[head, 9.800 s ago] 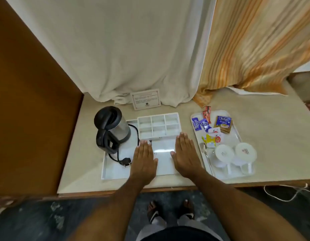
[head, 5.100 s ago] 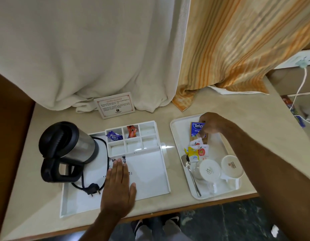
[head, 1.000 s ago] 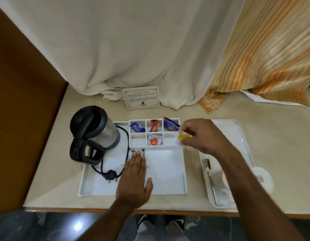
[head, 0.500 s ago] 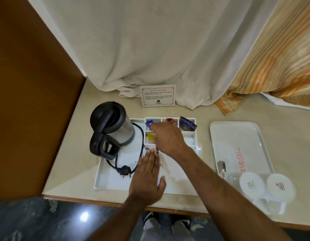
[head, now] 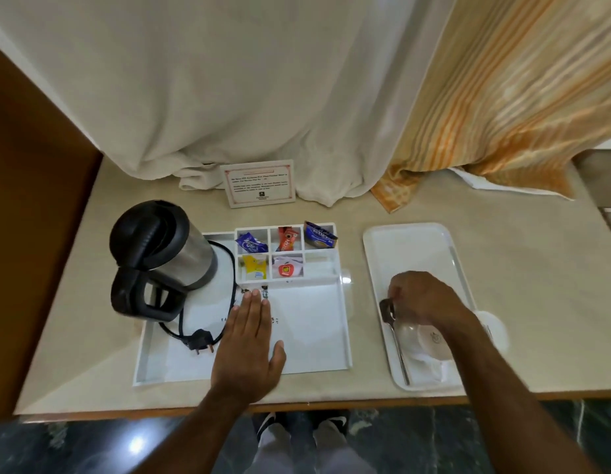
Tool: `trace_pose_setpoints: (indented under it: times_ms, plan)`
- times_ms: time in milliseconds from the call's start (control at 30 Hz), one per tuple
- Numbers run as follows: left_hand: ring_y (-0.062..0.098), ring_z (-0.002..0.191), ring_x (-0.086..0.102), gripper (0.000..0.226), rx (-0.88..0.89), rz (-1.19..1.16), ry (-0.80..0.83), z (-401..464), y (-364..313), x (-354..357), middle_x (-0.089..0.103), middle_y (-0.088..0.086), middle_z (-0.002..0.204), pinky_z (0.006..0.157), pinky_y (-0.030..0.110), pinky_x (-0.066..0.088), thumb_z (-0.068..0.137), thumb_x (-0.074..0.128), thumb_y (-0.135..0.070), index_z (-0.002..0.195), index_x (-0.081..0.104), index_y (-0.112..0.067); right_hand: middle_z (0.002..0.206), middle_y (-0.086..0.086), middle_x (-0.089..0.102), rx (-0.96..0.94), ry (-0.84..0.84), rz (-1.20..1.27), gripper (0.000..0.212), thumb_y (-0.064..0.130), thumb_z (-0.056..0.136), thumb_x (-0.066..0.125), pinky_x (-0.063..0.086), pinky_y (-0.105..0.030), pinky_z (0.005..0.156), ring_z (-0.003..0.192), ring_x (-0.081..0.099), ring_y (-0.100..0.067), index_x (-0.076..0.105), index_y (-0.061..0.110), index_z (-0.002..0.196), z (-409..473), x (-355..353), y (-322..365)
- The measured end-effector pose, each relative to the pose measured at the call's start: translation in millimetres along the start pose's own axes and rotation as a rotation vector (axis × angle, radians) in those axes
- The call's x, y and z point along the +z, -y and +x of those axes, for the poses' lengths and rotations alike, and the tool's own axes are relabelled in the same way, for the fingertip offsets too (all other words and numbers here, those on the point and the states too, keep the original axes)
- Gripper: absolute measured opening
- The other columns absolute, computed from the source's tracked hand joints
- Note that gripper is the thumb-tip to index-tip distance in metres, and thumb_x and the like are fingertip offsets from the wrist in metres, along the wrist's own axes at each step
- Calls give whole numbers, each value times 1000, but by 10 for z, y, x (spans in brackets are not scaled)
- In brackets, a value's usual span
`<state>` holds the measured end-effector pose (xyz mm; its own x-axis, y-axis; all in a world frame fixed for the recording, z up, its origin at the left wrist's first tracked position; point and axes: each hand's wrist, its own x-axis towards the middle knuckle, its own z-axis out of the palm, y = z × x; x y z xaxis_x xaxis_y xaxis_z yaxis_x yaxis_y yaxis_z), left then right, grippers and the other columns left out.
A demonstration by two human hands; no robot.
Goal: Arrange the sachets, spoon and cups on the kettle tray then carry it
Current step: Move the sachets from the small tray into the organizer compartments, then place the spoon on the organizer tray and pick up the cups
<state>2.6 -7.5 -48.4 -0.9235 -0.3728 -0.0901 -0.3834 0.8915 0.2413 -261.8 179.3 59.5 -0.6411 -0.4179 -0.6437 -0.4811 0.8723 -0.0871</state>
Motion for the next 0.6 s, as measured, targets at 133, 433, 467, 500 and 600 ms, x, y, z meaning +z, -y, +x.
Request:
trace_pose_setpoints:
  times_ms: [133,433,467,500,600]
  plan:
    - [28,153,-1,83,5,4,4,-2,-3,-19,9,18,164,122,43,5,91,41,-46,155,9,-3,73,9,71,-13,24,191,18,8,63,65,60,-31,70,70,67,-11,66,27,66,102,-5,28]
    - [26,153,-3,83,-23,18,29,-1,-17,-35,7,16,165,121,40,0,91,39,-47,156,8,-5,64,5,71,-280,-136,595,15,8,75,74,46,-22,58,59,61,-9,71,20,66,68,-149,343]
    - [26,153,-2,83,-23,14,26,-3,-14,-38,8,16,165,121,40,0,91,39,-47,156,9,-5,60,7,68,-294,-134,638,17,8,75,75,44,-20,55,54,58,-4,70,21,65,72,-98,457]
    - [26,153,-2,83,-25,11,23,-2,-16,-40,8,15,165,121,40,1,91,40,-47,156,9,-5,57,10,66,-293,-136,657,19,9,75,76,42,-14,52,50,55,2,70,23,64,89,-26,558]
    - [25,153,-3,83,-28,3,17,-7,-13,-41,6,14,165,122,41,3,91,39,-48,156,7,-7,64,13,67,-271,-194,628,15,12,78,73,39,-7,52,55,58,4,72,25,69,165,235,764]
